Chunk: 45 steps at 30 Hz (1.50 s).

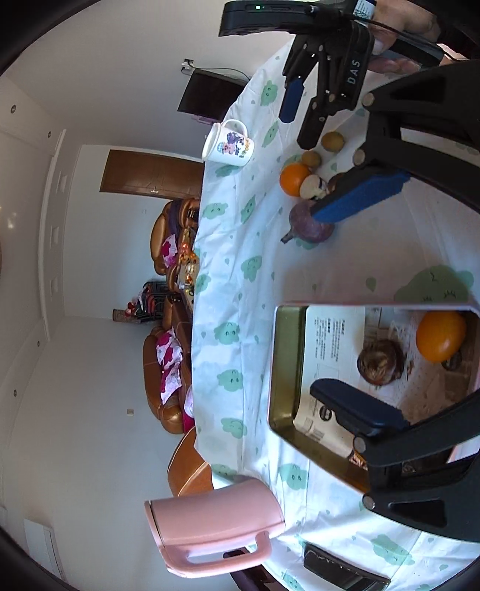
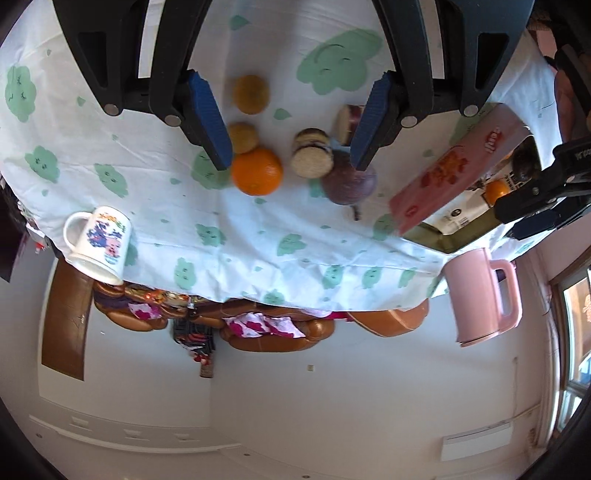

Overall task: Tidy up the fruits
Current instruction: 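Grasp a small olive-green fruit with the right tool while the left tool grasps a lying jar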

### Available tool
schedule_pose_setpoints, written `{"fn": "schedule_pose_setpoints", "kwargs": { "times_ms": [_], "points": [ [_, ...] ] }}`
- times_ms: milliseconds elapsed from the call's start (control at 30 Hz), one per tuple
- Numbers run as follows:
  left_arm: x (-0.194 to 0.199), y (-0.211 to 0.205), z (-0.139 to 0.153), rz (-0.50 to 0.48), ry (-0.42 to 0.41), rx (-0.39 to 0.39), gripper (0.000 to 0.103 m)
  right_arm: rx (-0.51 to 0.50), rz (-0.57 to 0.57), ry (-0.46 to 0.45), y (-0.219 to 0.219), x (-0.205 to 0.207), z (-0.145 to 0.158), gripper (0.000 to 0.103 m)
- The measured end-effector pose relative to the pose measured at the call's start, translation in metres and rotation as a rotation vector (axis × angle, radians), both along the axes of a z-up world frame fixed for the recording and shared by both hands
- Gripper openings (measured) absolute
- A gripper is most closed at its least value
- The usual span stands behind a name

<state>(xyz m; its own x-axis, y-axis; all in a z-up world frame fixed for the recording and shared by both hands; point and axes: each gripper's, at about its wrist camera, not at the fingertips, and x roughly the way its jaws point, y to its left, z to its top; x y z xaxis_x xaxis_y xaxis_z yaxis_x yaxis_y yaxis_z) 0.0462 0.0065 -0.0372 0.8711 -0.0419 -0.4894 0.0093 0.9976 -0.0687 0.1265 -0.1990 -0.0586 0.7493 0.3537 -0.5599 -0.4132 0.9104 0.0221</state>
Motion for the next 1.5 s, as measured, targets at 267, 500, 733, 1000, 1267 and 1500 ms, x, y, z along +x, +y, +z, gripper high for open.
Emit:
{"fn": "schedule_pose_setpoints", "kwargs": {
  "times_ms": [267,500,733,1000,1267,1500],
  "points": [
    [0.038,-0.053,-0.022,-0.137,0.125,-0.003,0.087,-0.016,-0.017,0.109,-0.011,0.016,-0.012,0.058],
    [0.052,-0.069,-0.035,-0.185,0.199,-0.029,0.077,-0.060,0.026,0.215,-0.006,0.024,-0.031,0.052],
    [0.066,-0.084,-0.048,-0.249,0.305,-0.002,0.055,-0.066,0.043,0.262,-0.004,0.025,-0.041,0.028],
    [0.067,-0.078,-0.049,-0.257,0.309,-0.054,0.045,-0.015,0.061,0.239,-0.011,0.017,-0.037,0.028],
    [0.055,-0.069,-0.036,-0.240,0.208,-0.080,0.045,0.057,0.078,0.137,-0.019,0.003,-0.022,0.028],
    [0.046,-0.067,-0.028,-0.213,0.138,-0.065,0.045,0.052,0.095,0.077,-0.018,-0.007,-0.016,0.028]
  ]
}}
